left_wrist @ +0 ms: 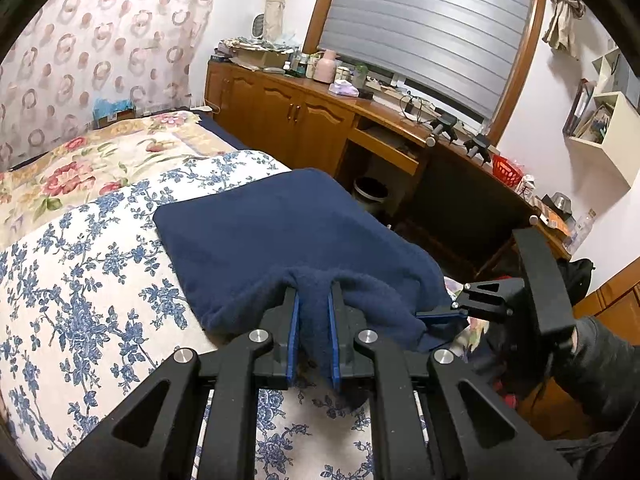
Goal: Fold small clothes
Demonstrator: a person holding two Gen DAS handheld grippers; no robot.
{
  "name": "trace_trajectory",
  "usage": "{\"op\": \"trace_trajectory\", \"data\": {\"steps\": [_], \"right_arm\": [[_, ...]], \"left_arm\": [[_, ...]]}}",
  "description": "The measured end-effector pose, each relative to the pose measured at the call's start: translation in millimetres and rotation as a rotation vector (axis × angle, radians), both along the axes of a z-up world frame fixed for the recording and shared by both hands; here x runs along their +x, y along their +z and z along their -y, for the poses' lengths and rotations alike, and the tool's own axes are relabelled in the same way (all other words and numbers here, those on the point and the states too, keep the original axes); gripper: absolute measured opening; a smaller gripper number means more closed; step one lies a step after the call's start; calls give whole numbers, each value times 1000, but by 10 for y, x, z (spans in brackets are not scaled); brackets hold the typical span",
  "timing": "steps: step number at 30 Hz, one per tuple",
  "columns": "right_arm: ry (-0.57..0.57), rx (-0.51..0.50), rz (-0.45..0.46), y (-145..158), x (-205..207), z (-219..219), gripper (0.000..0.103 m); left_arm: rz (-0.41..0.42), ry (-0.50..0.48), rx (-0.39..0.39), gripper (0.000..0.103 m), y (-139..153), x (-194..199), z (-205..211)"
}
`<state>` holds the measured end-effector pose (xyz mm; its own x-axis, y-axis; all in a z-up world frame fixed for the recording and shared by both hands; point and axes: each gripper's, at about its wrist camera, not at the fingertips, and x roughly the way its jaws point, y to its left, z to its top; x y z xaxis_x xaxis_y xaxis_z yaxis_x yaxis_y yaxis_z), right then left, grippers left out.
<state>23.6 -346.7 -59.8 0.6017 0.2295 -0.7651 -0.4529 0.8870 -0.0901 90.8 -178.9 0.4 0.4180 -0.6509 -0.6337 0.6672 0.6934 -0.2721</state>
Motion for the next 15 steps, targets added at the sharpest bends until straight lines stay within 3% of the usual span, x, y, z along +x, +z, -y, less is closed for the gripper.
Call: {"op": "trace_trajectory", "data": {"steps": [3, 10, 15], "right_arm": [[-44, 17, 5, 97, 94, 83, 13], [-74, 18, 183, 798, 474, 121, 10], [-39, -47, 242, 965, 980, -166, 10]], "left_arm": [[5, 11, 0, 13, 0, 41, -26], [14, 54, -27, 13, 37, 355, -147], [-2, 106, -31, 13, 28, 766, -214]]}}
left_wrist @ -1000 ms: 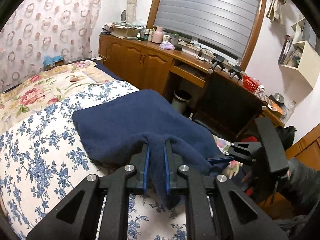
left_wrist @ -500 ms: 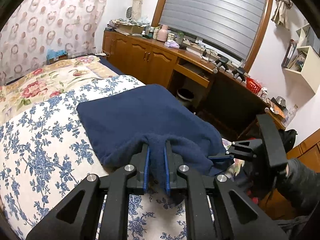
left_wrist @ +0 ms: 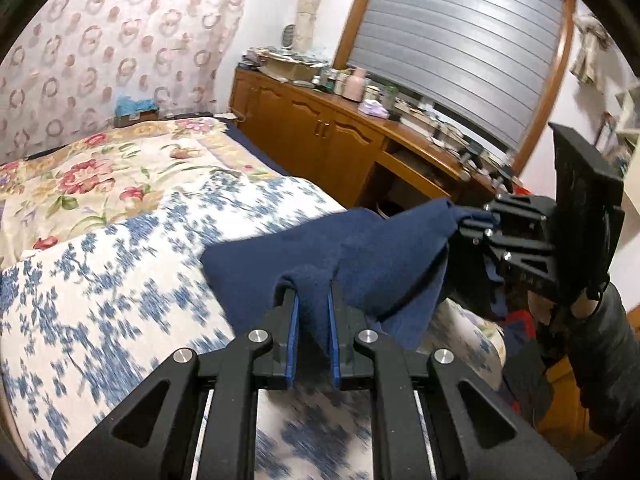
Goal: Fold small clothes
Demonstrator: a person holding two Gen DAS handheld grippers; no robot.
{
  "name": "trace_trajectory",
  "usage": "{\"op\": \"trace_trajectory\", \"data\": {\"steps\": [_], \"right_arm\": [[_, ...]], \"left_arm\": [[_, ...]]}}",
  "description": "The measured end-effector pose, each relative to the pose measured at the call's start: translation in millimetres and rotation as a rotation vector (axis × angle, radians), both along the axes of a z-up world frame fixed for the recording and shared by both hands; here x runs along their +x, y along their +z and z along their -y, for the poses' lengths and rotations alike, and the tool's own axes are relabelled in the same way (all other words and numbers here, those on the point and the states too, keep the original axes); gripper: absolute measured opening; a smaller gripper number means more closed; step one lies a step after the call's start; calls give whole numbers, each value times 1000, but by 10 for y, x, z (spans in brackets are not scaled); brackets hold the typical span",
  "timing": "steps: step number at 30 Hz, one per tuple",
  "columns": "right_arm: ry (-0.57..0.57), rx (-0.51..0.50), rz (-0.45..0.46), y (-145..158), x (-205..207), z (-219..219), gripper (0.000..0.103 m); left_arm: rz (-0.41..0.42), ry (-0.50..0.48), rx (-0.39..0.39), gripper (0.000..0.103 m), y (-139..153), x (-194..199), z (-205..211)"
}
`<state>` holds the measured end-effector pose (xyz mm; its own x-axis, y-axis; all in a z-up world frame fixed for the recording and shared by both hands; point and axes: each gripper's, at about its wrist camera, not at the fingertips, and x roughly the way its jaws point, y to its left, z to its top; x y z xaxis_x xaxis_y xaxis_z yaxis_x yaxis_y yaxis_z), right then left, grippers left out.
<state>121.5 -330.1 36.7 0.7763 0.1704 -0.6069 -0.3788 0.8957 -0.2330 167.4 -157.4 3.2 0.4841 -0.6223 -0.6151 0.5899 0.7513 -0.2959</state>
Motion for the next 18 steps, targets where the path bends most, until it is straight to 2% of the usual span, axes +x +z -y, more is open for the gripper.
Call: {"op": "trace_trajectory", "data": {"steps": [5, 7, 9, 10, 12, 13, 14, 16, 18], "right_arm": [[20, 8, -13, -26, 623, -96, 10], [19, 23, -49, -150, 835, -74, 10], [12, 41, -86, -258, 1007, 4, 10], [11, 54, -111, -306, 1102, 37, 14], [-1, 65, -133, -343, 1225, 70, 23], [-11, 67, -137, -322, 1288, 83, 28], [-20, 75, -139, -285, 1377, 111, 31], [-34, 106, -131, -190, 1470, 156, 47], [-63, 113, -91, -67, 1491, 202, 48]], "left_arm": [[-49, 28, 13, 16, -106, 438, 11], [-67, 6, 18, 26, -185, 519, 44], [-68, 6, 24, 44, -226, 540, 53], [-53, 13, 42, 46, -241, 537, 44], [-35, 23, 51, 63, -236, 532, 13], [-28, 25, 49, 67, -227, 534, -18], [-22, 24, 49, 68, -216, 535, -35], [-22, 19, 49, 68, -210, 558, -61], [-27, 22, 62, 68, -240, 591, -58]]}}
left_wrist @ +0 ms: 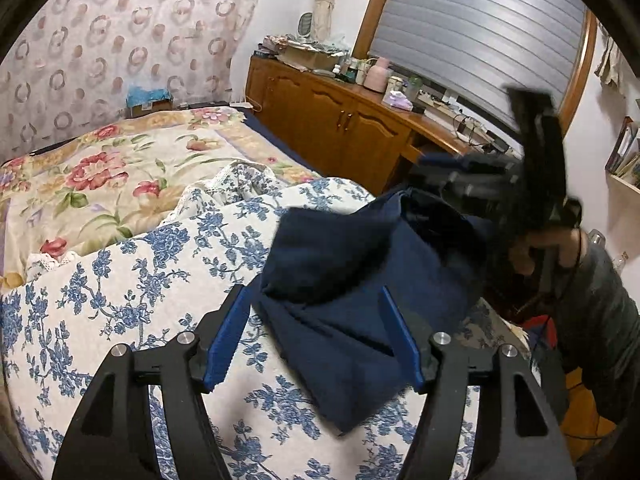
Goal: Fold small clothes
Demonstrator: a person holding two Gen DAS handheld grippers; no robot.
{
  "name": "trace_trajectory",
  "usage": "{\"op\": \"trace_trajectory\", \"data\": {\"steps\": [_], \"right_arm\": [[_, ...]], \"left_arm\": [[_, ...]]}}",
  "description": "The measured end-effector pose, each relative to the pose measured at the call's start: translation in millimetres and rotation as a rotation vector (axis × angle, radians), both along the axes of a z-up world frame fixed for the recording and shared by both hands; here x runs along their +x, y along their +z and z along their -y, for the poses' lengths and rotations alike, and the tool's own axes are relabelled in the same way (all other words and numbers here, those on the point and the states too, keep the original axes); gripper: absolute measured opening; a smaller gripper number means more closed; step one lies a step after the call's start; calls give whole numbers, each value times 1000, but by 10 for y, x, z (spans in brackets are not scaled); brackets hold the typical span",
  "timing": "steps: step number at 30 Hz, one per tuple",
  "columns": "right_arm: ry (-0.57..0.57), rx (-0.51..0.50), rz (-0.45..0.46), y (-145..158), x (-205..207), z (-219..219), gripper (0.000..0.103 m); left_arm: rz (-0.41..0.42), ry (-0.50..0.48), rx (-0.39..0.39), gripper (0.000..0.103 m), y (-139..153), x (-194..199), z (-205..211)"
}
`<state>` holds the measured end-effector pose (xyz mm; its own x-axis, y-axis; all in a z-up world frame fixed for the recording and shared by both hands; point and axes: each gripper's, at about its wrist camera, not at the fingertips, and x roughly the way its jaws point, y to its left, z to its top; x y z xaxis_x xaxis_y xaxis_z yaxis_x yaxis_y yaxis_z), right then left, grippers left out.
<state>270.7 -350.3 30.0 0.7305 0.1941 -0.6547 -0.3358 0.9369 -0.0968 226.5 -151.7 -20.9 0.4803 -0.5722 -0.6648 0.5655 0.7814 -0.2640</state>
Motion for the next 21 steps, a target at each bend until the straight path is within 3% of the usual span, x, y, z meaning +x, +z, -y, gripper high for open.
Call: {"op": "trace_trajectory", "data": {"steps": [7, 16, 21], "right_arm": [[-72, -14, 85, 249, -281, -51, 49], [18, 3, -57, -168, -790, -117, 49], [42, 3, -65, -192, -988, -218, 49]], "left_arm": [[-48, -4, 42, 68, -205, 190, 136], [-60, -19, 64, 68, -298, 239, 206], [-61, -17, 68, 68, -298, 247, 207]]}}
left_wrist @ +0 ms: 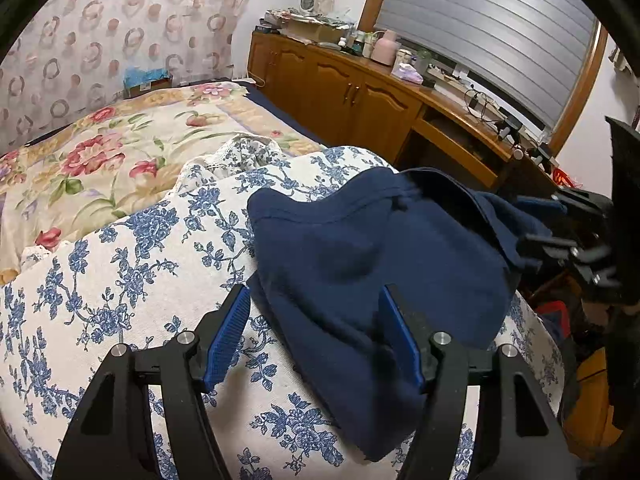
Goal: Fold small clothes
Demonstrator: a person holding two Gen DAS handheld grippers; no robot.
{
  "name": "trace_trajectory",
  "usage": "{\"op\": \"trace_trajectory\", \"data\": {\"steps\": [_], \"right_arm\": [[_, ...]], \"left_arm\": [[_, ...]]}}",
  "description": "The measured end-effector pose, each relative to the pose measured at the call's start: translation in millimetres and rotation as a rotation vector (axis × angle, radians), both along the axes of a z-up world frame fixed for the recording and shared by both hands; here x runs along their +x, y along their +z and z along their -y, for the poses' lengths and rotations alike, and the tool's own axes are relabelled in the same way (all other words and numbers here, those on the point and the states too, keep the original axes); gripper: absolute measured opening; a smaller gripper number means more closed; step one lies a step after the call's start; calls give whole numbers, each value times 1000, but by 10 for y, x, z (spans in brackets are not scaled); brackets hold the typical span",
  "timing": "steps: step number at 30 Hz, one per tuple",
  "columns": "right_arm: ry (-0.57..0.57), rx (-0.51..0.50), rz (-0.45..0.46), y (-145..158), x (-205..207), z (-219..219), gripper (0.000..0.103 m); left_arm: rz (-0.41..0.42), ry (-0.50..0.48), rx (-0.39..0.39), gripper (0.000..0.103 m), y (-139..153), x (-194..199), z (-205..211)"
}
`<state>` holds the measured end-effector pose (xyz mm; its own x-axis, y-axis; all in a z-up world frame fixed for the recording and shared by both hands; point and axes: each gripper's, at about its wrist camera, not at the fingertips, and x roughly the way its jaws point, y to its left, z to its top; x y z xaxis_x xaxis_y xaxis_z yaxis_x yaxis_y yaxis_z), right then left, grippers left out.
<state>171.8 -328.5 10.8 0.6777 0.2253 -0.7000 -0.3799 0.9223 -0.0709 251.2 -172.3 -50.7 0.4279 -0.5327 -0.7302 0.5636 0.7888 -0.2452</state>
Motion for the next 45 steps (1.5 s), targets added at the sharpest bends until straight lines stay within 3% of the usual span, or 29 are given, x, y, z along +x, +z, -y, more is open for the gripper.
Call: {"op": "trace_trajectory", "data": {"steps": [11, 16, 21, 25, 27, 33, 35, 37, 40, 45], "right_arm": [[20, -38, 57, 127, -170, -86, 49], [42, -52, -8, -99, -104, -81, 49], [59, -171, -21, -270, 37, -25, 48], [67, -166, -17, -188, 164, 93, 6], [55, -166, 15, -123, 235, 166, 6], [-173, -151, 70, -45, 687, 519, 6], [-215, -119, 50, -73, 759, 599, 18], [-226, -94, 45, -100, 743, 604, 41], [-243, -19, 35, -102, 661, 633, 65], [-228, 61, -44, -255, 561, 649, 68]], "left_arm": [[2, 3, -2, 68, -24, 0, -47], [-2, 6, 1, 68, -38, -3, -49], [-5, 16, 8, 68, -70, -3, -87], [-7, 19, 14, 68, -75, 2, -67], [-8, 19, 19, 68, -82, 9, -53], [-7, 29, 18, 68, -84, 45, -28], [-10, 39, 13, 68, -86, 88, -37], [-15, 49, 9, 68, -94, 134, -49], [-43, 61, -3, 68, -145, 233, -56], [-75, 60, -1, 68, -241, 319, -20]]}}
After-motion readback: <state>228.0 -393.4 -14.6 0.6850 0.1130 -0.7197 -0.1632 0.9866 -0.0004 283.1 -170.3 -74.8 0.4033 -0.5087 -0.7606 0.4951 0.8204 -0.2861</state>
